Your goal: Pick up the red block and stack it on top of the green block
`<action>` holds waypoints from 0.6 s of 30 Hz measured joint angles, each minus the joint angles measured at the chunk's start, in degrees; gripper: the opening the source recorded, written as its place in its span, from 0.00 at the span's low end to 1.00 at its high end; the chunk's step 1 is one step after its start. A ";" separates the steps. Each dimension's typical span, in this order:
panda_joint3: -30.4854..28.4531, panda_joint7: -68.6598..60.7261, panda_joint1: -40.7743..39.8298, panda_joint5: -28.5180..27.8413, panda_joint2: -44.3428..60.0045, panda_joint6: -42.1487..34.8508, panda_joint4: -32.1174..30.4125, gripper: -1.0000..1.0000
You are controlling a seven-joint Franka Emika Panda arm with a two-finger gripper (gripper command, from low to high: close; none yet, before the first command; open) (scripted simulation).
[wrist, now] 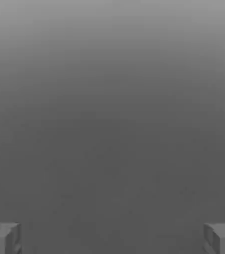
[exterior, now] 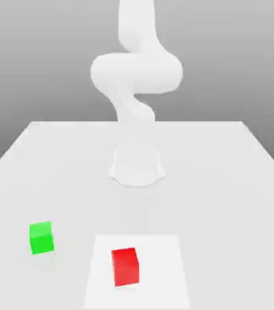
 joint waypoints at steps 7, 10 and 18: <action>-2.53 -5.34 1.66 1.28 14.92 7.43 -5.90 0.50; -3.35 -7.58 2.16 1.81 21.16 10.54 -8.37 0.50; -4.51 -12.94 2.43 2.42 37.77 18.86 -14.96 0.50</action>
